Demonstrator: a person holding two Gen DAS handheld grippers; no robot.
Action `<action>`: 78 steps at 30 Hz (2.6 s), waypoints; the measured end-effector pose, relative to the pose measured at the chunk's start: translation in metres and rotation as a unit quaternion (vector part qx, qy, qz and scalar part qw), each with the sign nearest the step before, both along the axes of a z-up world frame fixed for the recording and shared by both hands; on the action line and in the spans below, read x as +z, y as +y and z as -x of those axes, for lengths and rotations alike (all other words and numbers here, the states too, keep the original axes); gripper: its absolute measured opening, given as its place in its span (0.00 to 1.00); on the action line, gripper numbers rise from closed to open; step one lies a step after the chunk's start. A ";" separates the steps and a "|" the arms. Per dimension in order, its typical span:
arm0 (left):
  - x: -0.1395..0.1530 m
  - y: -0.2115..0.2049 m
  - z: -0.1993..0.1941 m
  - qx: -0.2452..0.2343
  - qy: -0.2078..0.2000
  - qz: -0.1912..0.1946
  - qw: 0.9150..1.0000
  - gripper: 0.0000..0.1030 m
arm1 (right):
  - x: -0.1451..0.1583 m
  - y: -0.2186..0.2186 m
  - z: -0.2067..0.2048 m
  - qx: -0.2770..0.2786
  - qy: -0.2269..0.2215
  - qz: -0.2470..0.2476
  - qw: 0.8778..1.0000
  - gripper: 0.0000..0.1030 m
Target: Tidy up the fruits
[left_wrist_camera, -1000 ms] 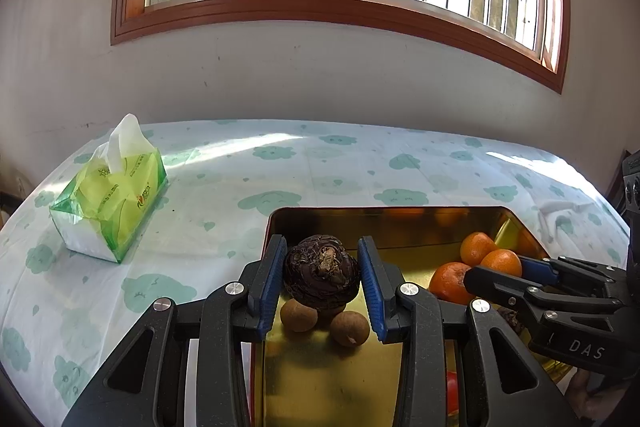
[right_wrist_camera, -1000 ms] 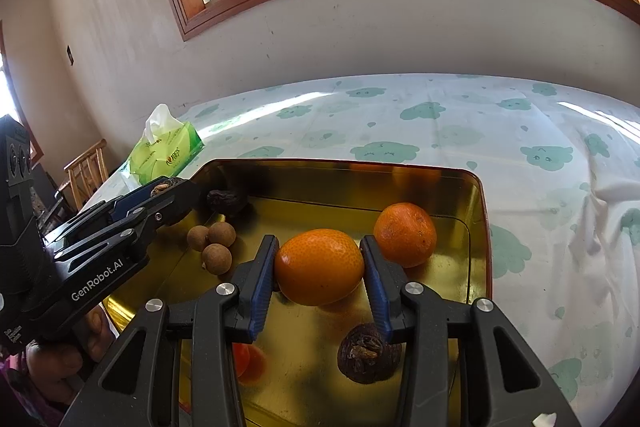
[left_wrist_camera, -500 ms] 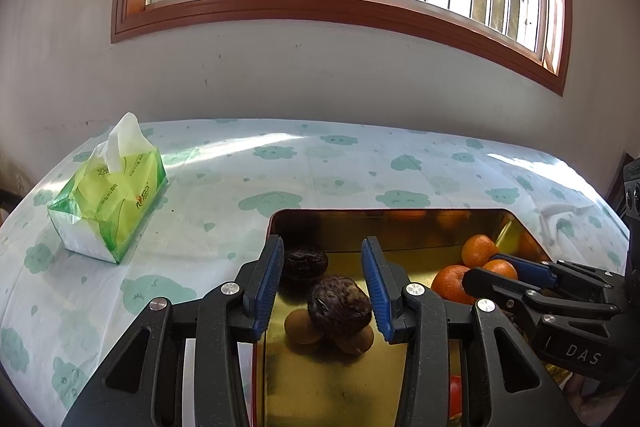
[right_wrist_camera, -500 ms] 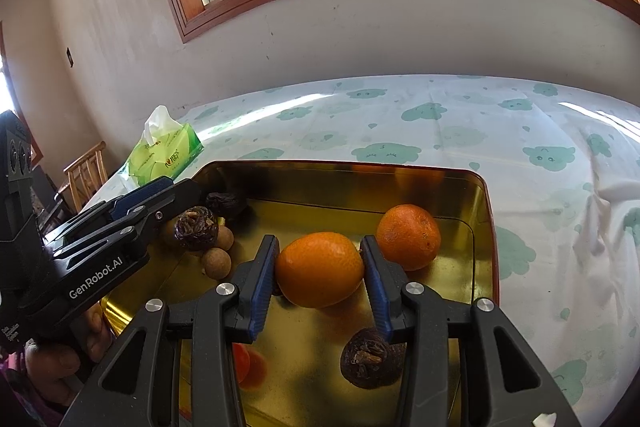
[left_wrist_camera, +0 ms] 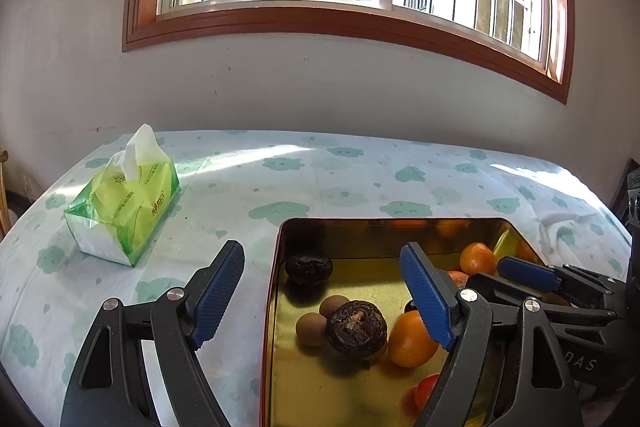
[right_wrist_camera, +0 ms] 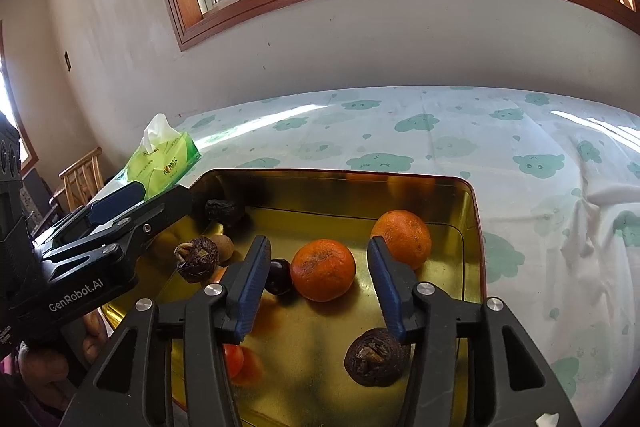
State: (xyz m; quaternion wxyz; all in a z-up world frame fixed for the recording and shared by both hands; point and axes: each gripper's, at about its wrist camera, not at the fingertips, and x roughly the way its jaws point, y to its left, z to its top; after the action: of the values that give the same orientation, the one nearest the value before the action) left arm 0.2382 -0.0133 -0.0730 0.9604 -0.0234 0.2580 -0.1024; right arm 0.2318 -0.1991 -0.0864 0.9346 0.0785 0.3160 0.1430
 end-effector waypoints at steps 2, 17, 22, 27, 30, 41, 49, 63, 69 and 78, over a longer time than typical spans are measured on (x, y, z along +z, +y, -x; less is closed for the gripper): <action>0.003 0.001 0.004 0.003 -0.004 -0.001 1.000 0.78 | 0.002 -0.003 0.004 -0.005 0.000 -0.007 1.000 0.53; 0.017 0.008 0.059 0.024 0.003 -0.009 1.000 0.79 | 0.022 0.002 0.061 -0.007 -0.020 0.000 1.000 0.68; 0.020 0.017 0.084 0.052 0.005 -0.010 0.999 0.79 | 0.028 0.008 0.085 -0.012 -0.031 0.014 0.999 0.75; 0.029 0.030 0.115 0.071 -0.008 0.000 0.997 0.89 | 0.035 0.015 0.111 -0.010 -0.040 0.024 0.999 0.80; 0.036 0.034 0.133 0.080 -0.016 -0.008 0.997 0.93 | 0.038 0.018 0.128 -0.009 -0.046 0.029 0.998 0.84; 0.055 0.045 0.187 0.083 -0.048 -0.005 0.995 0.99 | 0.046 0.031 0.181 -0.037 -0.068 0.049 0.996 0.95; 0.061 0.043 0.211 0.068 -0.058 -0.021 0.996 0.99 | 0.056 0.043 0.206 -0.035 -0.084 0.056 0.994 0.97; 0.069 0.043 0.234 0.056 -0.072 -0.019 0.996 0.99 | 0.068 0.048 0.226 -0.038 -0.102 0.071 0.992 0.98; 0.070 0.043 0.237 0.058 -0.075 -0.019 0.995 0.99 | 0.068 0.049 0.229 -0.041 -0.103 0.073 0.991 0.99; 0.071 0.042 0.239 0.058 -0.073 -0.019 0.995 0.99 | 0.069 0.046 0.231 -0.043 -0.101 0.072 0.991 0.99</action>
State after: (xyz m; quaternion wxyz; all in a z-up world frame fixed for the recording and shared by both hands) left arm -0.0008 0.0284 -0.0022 0.9813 -0.0123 0.1871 -0.0429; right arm 0.0013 -0.1532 -0.0178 0.9703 0.0094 0.2257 0.0866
